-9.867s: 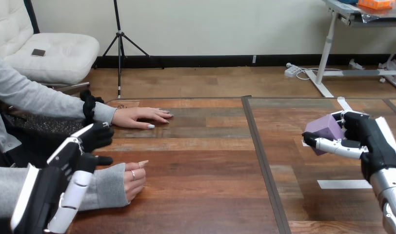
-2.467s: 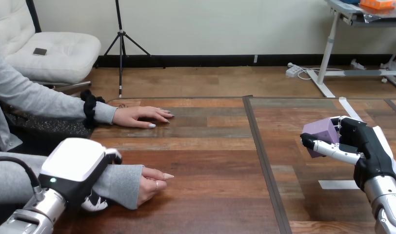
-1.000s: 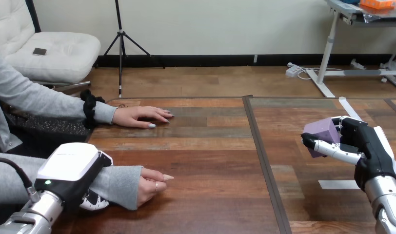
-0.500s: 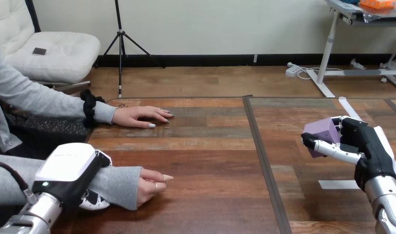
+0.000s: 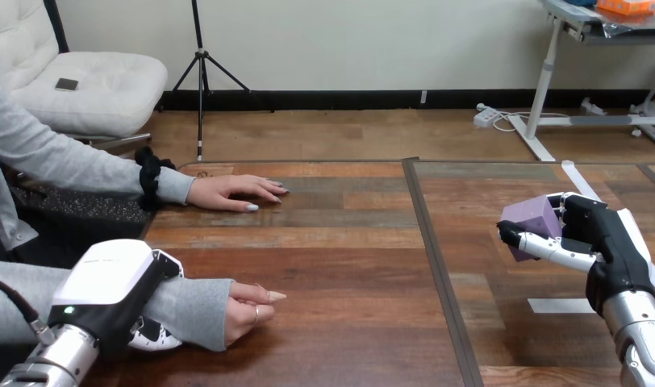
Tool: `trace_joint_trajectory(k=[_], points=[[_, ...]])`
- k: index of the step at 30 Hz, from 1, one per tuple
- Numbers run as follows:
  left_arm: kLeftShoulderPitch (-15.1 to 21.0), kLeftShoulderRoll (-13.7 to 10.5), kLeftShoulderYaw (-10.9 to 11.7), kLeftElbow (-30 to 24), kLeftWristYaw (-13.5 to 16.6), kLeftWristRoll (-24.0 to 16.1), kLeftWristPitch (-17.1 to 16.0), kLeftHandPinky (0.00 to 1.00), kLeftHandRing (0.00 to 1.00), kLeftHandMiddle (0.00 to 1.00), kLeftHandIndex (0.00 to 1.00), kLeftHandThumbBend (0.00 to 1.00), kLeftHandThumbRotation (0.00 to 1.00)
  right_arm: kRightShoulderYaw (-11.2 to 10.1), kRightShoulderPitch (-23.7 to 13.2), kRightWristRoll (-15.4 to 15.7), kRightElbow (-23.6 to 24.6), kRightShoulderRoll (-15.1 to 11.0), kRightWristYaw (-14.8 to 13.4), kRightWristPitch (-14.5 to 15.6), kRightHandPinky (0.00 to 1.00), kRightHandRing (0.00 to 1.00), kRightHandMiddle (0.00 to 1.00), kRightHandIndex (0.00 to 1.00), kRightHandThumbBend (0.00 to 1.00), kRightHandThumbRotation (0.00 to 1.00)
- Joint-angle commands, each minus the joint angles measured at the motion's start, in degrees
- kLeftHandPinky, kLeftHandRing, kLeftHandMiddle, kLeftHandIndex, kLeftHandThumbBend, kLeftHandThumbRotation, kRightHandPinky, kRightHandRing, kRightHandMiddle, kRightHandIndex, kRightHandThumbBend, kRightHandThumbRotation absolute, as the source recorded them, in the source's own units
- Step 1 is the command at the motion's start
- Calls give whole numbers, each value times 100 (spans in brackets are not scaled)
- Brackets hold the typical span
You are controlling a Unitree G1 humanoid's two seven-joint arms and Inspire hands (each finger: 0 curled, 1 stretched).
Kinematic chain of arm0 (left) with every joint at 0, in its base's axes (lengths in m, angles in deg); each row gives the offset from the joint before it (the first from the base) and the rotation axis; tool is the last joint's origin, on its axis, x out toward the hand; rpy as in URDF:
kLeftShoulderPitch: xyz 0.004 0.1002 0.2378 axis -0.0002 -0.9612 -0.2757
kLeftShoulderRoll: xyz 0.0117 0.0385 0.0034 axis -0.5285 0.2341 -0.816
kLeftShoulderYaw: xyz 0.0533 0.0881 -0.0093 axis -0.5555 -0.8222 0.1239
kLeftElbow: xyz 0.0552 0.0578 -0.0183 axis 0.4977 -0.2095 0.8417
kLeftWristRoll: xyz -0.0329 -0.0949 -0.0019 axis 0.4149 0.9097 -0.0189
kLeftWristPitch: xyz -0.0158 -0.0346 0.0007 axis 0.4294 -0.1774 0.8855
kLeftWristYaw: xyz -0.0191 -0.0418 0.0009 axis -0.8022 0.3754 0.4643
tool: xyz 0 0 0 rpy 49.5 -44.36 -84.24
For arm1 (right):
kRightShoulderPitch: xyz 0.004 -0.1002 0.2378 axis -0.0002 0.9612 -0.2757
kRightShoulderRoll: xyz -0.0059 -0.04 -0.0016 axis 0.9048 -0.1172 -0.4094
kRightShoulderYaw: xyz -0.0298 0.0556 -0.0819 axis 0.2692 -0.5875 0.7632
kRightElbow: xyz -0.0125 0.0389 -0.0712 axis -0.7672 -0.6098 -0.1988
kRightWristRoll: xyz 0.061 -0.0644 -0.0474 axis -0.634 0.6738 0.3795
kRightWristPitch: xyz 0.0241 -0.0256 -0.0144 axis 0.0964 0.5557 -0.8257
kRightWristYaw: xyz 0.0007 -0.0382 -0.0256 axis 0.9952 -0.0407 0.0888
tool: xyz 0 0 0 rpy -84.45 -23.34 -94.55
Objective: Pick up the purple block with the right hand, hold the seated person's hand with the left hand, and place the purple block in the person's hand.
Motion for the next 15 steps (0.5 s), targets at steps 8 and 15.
trace_joint_trajectory(k=[8, 15], points=[[213, 67, 340, -554, 138, 390, -357, 19, 26, 31, 33, 75, 0, -5, -303, 32, 207, 50, -70, -72, 35, 39, 43, 46, 76, 0], [270, 62, 402, -686, 126, 447, -408, 19, 25, 30, 31, 73, 0, 16, -309, 52, 214, 97, -83, -101, 35, 38, 43, 46, 76, 0]])
